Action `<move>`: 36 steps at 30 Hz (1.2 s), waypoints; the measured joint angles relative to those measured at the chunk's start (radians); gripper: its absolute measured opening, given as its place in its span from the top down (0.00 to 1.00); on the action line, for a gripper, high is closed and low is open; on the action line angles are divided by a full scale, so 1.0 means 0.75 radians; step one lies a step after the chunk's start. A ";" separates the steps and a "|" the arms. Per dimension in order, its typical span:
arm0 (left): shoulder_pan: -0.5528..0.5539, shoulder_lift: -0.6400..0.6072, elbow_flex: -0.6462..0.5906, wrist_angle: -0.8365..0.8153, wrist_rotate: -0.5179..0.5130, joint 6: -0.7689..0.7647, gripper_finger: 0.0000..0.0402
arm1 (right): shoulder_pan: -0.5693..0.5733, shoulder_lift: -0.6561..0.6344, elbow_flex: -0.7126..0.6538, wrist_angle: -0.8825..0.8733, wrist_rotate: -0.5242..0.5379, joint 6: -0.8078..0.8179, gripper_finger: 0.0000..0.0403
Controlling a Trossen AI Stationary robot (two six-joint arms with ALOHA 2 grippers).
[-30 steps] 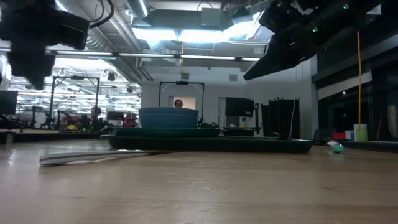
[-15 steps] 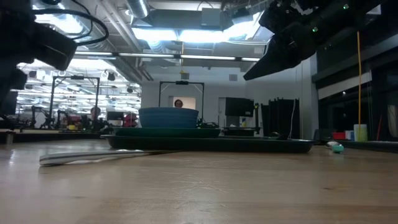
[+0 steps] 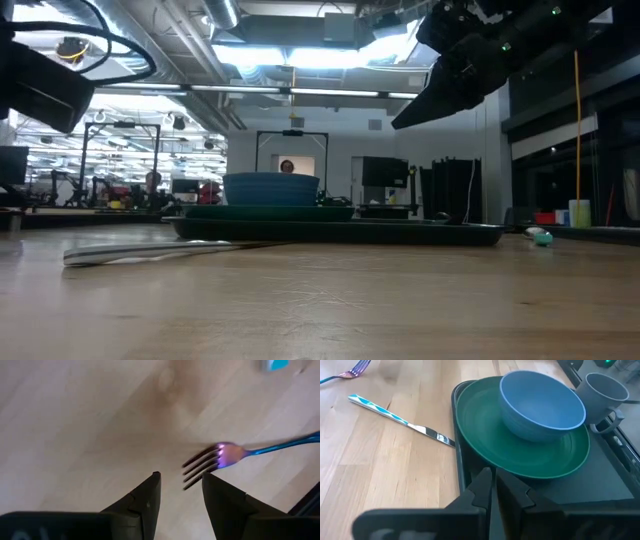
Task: Set up tray
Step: Put the fork on the napkin
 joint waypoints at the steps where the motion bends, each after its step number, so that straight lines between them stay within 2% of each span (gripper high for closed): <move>1: -0.007 0.005 0.000 0.019 -0.014 -0.009 0.66 | 0.000 0.000 0.000 0.000 0.000 0.000 0.92; 9: -0.023 0.058 0.000 0.052 -0.029 -0.088 0.66 | 0.000 0.001 0.000 0.001 -0.002 0.001 0.92; 18: -0.022 0.105 0.000 0.154 -0.019 -0.046 0.67 | 0.000 0.001 0.000 0.001 -0.003 0.001 0.92; 36: -0.022 0.105 0.000 0.157 -0.019 -0.053 0.67 | 0.000 0.001 0.000 0.001 -0.003 0.001 0.92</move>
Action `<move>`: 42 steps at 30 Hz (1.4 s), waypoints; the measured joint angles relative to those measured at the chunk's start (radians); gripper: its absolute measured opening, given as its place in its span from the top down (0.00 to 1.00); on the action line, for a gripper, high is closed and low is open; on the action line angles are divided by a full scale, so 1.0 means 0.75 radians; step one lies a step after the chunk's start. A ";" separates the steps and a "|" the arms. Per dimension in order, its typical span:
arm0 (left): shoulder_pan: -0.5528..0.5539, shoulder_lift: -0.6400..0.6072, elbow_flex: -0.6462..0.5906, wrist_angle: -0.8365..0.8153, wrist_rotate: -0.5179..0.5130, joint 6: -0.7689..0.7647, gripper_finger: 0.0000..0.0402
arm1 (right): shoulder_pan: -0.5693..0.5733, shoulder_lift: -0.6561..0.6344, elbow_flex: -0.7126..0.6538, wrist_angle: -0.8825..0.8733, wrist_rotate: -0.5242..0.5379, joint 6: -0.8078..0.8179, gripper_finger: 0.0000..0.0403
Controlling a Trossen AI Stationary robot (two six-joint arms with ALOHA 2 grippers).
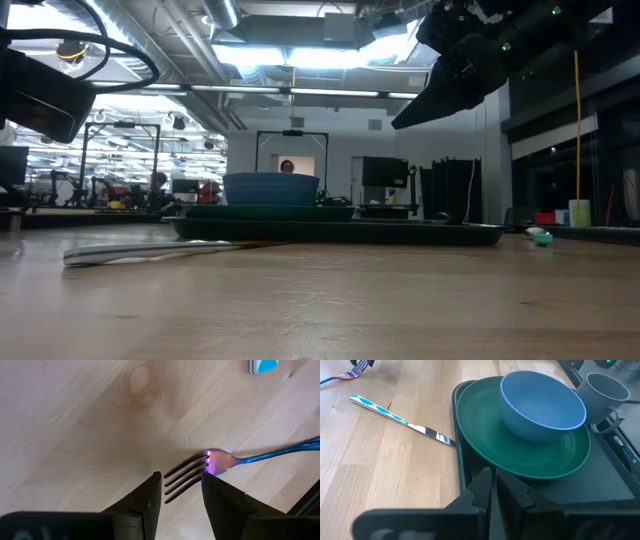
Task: Set up tray
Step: Put the fork on the napkin
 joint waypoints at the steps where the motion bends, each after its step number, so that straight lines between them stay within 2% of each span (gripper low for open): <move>1: 0.000 0.000 0.000 0.000 0.000 0.000 0.67 | -0.001 0.000 0.000 0.000 0.000 0.000 0.92; 8: 0.001 -0.008 -0.111 0.172 0.004 -0.013 0.67 | 0.000 0.000 0.000 0.000 -0.063 0.000 0.92; 22: 0.003 -0.004 -0.119 0.190 0.025 0.055 0.67 | 0.000 0.000 0.000 0.000 -0.066 0.000 0.92; 26: 0.002 -0.003 -0.119 0.185 0.025 0.060 0.73 | 0.000 0.000 0.000 0.000 -0.066 0.000 0.92; 35: 0.001 -0.003 -0.119 0.216 0.036 0.128 0.92 | 0.000 0.000 0.000 0.000 -0.066 0.000 0.92; 42: 0.001 -0.001 -0.119 0.303 0.007 0.151 0.97 | 0.000 0.001 0.000 -0.001 -0.066 0.000 0.92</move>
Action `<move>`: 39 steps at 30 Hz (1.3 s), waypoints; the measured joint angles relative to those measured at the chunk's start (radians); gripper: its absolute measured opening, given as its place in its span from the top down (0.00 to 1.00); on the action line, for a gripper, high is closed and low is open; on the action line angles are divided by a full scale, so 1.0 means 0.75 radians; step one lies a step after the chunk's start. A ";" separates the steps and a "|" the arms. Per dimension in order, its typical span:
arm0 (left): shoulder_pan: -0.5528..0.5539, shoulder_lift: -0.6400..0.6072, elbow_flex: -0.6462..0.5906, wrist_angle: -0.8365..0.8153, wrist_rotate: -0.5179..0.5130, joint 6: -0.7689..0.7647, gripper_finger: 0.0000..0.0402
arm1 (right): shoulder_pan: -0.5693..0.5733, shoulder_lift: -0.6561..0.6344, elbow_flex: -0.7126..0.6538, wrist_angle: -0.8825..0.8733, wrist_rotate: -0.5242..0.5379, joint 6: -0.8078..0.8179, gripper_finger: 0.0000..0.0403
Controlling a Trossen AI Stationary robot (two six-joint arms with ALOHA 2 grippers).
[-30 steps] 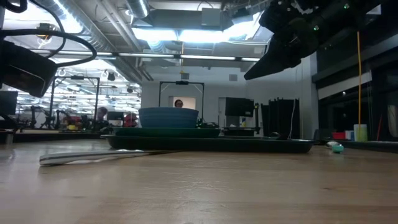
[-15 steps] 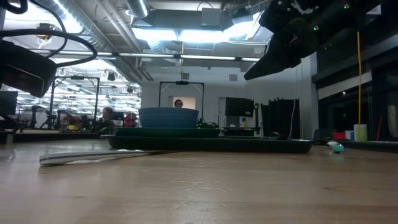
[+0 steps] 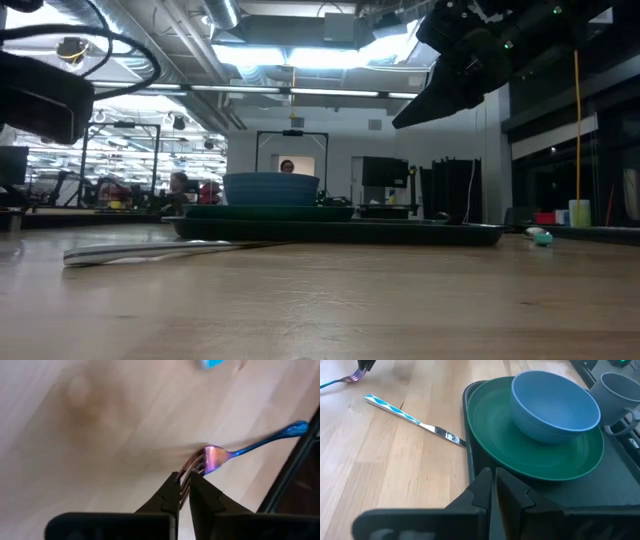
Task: Set up tray
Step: Put the fork on the napkin
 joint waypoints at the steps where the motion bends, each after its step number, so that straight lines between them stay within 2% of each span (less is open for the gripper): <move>1: 0.000 0.001 0.000 0.019 -0.016 0.002 0.98 | 0.000 0.000 0.000 0.000 0.000 0.002 0.92; 7: 0.000 -0.012 0.000 0.055 -0.072 0.004 0.99 | 0.000 0.000 0.000 0.000 0.000 0.005 0.92; 14: 0.002 -0.113 -0.004 0.069 -0.352 0.061 1.00 | 0.000 0.000 0.000 0.000 0.003 0.000 0.92; 20: 0.010 -0.225 -0.004 0.071 -0.642 0.239 1.00 | -0.001 0.000 0.000 -0.012 0.045 0.000 0.92; 29: 0.113 -0.307 -0.003 0.098 -0.790 0.455 1.00 | -0.001 0.000 0.000 -0.009 0.047 -0.042 0.92; 31: 0.150 -0.315 -0.003 0.101 -0.820 0.527 1.00 | 0.000 0.000 0.001 0.007 0.085 -0.087 0.92; 35: 0.236 -0.331 -0.003 0.125 -0.842 0.710 1.00 | -0.001 0.000 0.001 0.045 0.253 -0.187 0.92; 39: 0.315 -0.355 -0.002 0.183 -0.958 0.923 1.00 | -0.001 0.000 0.002 0.124 0.379 -0.303 0.92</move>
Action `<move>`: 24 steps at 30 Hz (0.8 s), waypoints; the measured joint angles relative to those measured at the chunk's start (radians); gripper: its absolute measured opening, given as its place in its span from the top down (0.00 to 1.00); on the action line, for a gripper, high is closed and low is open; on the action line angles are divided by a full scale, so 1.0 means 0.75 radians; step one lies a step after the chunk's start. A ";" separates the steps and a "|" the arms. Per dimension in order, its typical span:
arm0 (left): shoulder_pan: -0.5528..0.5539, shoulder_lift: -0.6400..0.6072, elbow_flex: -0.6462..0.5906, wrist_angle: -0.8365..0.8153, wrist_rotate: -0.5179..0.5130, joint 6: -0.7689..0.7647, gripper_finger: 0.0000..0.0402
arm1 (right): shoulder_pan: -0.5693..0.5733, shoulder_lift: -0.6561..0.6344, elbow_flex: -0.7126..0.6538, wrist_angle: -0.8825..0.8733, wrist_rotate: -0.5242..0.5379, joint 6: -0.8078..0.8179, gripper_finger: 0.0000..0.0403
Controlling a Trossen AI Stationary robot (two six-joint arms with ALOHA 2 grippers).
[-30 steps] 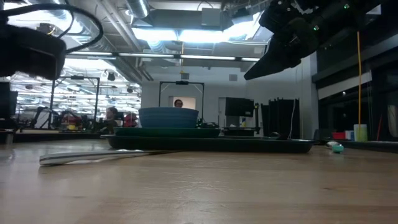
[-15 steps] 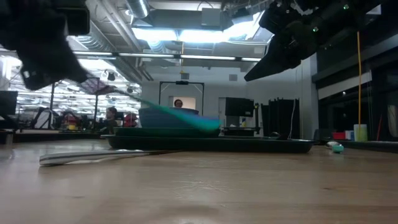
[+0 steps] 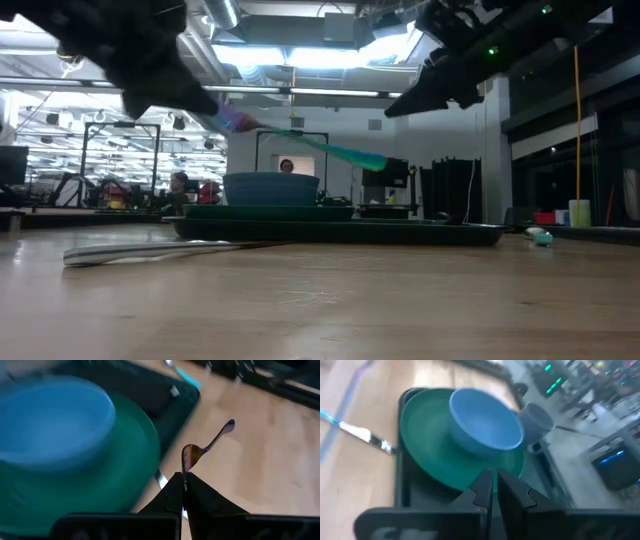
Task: Set up tray
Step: Put the fork on the napkin
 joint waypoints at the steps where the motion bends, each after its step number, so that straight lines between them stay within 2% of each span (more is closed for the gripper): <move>1: 0.022 -0.010 0.000 0.014 -0.019 0.054 1.00 | 0.000 0.000 0.000 0.030 0.012 -0.030 0.92; 14: 0.321 -0.056 0.002 0.280 -0.014 0.529 1.00 | 0.000 0.001 0.215 0.072 0.021 -0.263 0.92; 19: 0.434 -0.055 0.003 0.316 0.041 0.666 1.00 | 0.001 0.001 0.243 0.054 0.158 -0.431 0.92; 24: 0.578 -0.055 0.003 0.431 0.056 0.837 1.00 | -0.007 0.017 0.243 0.057 0.238 -0.444 0.92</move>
